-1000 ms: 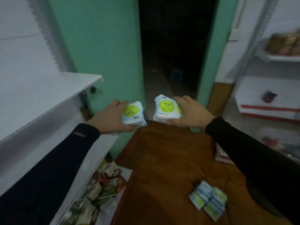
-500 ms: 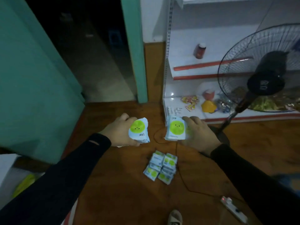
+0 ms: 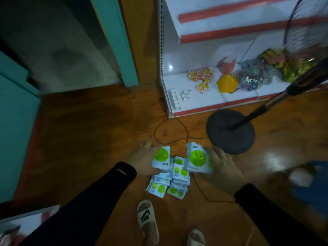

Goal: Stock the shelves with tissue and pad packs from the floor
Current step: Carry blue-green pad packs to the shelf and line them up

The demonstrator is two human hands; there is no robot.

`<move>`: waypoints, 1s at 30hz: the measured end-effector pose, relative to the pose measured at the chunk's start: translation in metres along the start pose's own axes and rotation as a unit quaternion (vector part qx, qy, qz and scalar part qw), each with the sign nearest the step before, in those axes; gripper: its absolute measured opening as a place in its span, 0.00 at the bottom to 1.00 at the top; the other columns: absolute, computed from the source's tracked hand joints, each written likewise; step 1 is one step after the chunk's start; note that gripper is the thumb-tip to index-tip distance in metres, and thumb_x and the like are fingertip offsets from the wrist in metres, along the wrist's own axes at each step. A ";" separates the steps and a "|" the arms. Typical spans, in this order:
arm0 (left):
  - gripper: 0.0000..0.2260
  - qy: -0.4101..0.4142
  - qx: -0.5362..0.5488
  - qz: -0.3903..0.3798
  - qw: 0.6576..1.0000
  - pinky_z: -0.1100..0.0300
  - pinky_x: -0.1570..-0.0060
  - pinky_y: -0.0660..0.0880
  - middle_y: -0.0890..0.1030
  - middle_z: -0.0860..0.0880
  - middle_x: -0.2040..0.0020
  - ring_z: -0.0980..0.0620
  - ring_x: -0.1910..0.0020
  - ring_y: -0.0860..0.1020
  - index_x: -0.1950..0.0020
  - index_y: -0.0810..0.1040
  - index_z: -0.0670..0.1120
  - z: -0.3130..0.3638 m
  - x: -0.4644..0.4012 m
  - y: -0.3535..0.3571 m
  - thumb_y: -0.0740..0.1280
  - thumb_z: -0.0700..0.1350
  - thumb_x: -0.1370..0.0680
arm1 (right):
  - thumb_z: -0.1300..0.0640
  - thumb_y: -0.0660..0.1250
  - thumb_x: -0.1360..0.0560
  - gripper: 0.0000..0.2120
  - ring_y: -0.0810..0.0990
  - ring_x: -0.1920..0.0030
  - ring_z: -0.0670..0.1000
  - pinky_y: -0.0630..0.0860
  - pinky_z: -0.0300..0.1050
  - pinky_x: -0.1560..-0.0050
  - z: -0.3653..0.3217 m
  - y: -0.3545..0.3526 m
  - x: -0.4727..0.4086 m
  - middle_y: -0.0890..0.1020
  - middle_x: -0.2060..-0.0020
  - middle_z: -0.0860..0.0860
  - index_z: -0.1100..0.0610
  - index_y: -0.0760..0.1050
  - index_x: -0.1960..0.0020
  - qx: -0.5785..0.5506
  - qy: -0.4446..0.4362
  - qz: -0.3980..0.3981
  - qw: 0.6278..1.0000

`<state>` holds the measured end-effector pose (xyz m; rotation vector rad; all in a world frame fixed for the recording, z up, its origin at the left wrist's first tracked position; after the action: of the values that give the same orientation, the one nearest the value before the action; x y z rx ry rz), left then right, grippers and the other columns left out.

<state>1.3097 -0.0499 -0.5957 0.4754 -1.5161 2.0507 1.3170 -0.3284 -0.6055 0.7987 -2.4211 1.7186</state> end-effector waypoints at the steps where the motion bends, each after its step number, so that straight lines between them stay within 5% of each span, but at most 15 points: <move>1: 0.43 0.002 -0.012 -0.006 1.000 0.48 0.36 0.66 0.62 0.46 0.32 0.42 0.33 0.63 0.23 0.53 0.53 -0.013 -0.025 0.016 0.70 0.64 0.31 | 0.30 0.61 0.38 0.44 0.73 0.43 0.64 0.72 0.57 0.44 0.009 0.020 -0.019 0.70 0.37 0.54 0.49 0.58 0.28 0.003 0.010 0.001 1.000; 9: 0.42 0.019 -0.032 -0.030 0.999 0.49 0.37 0.67 0.65 0.45 0.32 0.43 0.32 0.63 0.22 0.51 0.50 -0.082 -0.207 0.153 0.67 0.65 0.28 | 0.35 0.71 0.36 0.46 0.71 0.41 0.62 0.68 0.53 0.41 0.096 0.190 -0.160 0.68 0.35 0.53 0.50 0.57 0.25 0.021 0.069 -0.076 0.994; 15: 0.39 0.028 -0.064 -0.030 0.997 0.51 0.34 0.63 0.65 0.42 0.30 0.40 0.32 0.62 0.23 0.53 0.49 -0.107 -0.336 0.274 0.67 0.61 0.27 | 0.31 0.67 0.38 0.47 0.69 0.36 0.64 0.66 0.54 0.37 0.177 0.329 -0.255 0.67 0.33 0.57 0.50 0.57 0.25 0.032 0.068 -0.091 0.993; 20: 0.31 -0.011 -0.058 -0.149 0.987 0.46 0.27 0.54 0.48 0.44 0.22 0.39 0.24 0.48 0.22 0.51 0.55 -0.125 -0.384 0.352 0.57 0.62 0.22 | 0.40 0.61 0.23 0.38 0.52 0.25 0.61 0.57 0.54 0.28 0.206 0.407 -0.275 0.44 0.22 0.54 0.49 0.45 0.22 0.032 0.050 -0.219 0.974; 25: 0.29 -0.010 0.015 -0.055 0.998 0.54 0.30 0.57 0.57 0.44 0.23 0.43 0.26 0.55 0.23 0.57 0.52 -0.121 -0.353 0.317 0.59 0.60 0.21 | 0.41 0.58 0.21 0.34 0.50 0.24 0.58 0.56 0.57 0.28 0.190 0.385 -0.258 0.47 0.22 0.51 0.49 0.47 0.22 -0.010 0.066 -0.192 0.979; 30: 0.28 -0.026 0.064 0.050 0.996 0.52 0.35 0.66 0.71 0.45 0.32 0.42 0.33 0.67 0.29 0.67 0.52 -0.115 -0.267 0.193 0.59 0.63 0.26 | 0.39 0.61 0.24 0.34 0.61 0.28 0.60 0.64 0.54 0.32 0.112 0.253 -0.223 0.56 0.25 0.56 0.51 0.55 0.23 -0.017 0.016 -0.100 0.995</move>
<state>1.4074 -0.0404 -0.9309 0.5149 -1.4717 2.2396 1.4230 -0.2853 -0.9424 0.9644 -2.2557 1.5999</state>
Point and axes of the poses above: each hand's wrist, its own x-axis away from the middle knuckle, its own y-axis out of the palm, z = x × y, the point moved 2 cm from there along -x, towards the middle knuckle
